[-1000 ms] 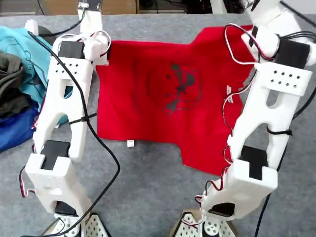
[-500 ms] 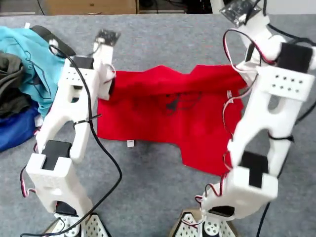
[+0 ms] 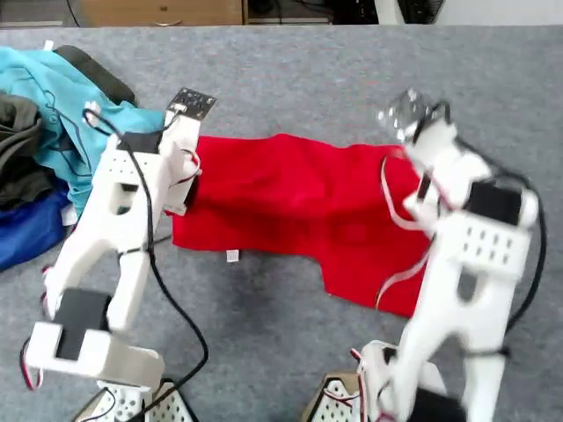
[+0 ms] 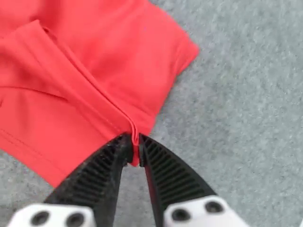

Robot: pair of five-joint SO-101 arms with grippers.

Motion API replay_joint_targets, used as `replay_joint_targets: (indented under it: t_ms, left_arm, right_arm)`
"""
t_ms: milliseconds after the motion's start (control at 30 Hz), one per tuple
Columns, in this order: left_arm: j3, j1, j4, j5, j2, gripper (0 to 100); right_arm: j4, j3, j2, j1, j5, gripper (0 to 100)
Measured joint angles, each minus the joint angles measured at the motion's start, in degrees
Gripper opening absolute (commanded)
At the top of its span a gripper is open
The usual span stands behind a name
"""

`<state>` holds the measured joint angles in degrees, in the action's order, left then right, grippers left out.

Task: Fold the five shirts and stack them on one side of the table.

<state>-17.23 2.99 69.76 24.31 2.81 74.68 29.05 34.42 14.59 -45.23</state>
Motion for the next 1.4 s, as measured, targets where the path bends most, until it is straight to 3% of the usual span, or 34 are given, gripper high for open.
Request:
replay_joint_targets:
  t_ms: [233,500,700,767,967,1100,1167,1233,1267,1333,1400]
  left_arm:
    - [-8.09,0.44,-3.43,0.35,2.73,2]
    - [-8.62,0.44,-9.23,-1.58,-3.34,2]
    - [-8.44,0.44,-8.62,-2.02,-6.51,2]
    - [-8.44,0.44,-8.53,-1.23,-6.68,3]
    - [-3.43,0.97,0.62,-0.26,-6.68,22]
    - [3.69,0.88,7.12,0.97,-6.68,18]
    - [7.82,0.88,11.25,2.37,-6.68,11]
    - [12.57,0.88,14.59,2.81,-7.03,1]
    - [14.68,0.88,15.3,2.81,-7.21,2]
    - [18.2,0.88,15.74,1.49,-7.3,4]
    - [19.96,0.88,15.12,-1.49,-8.26,1]
  right_arm:
    - [-2.46,17.32,12.66,0.44,0.0,0.2]
    - [-5.45,27.52,20.4,4.04,-1.05,0.2]
    - [-7.74,31.47,20.84,6.86,-3.6,1.0]
    - [-7.74,31.47,20.84,7.12,-4.13,6.1]
    - [-6.24,31.47,20.84,5.89,-5.19,34.1]
    - [-2.02,25.76,20.84,-0.09,-4.66,28.4]
    - [-1.76,21.98,20.84,-2.46,-1.76,18.9]
    - [-2.37,19.43,20.57,-5.54,1.14,2.7]
    - [-3.08,18.46,19.69,-7.12,2.55,0.0]
    - [-5.36,17.58,16.62,-9.76,5.54,5.8]
    - [-8.18,17.23,11.78,-11.96,8.44,5.3]
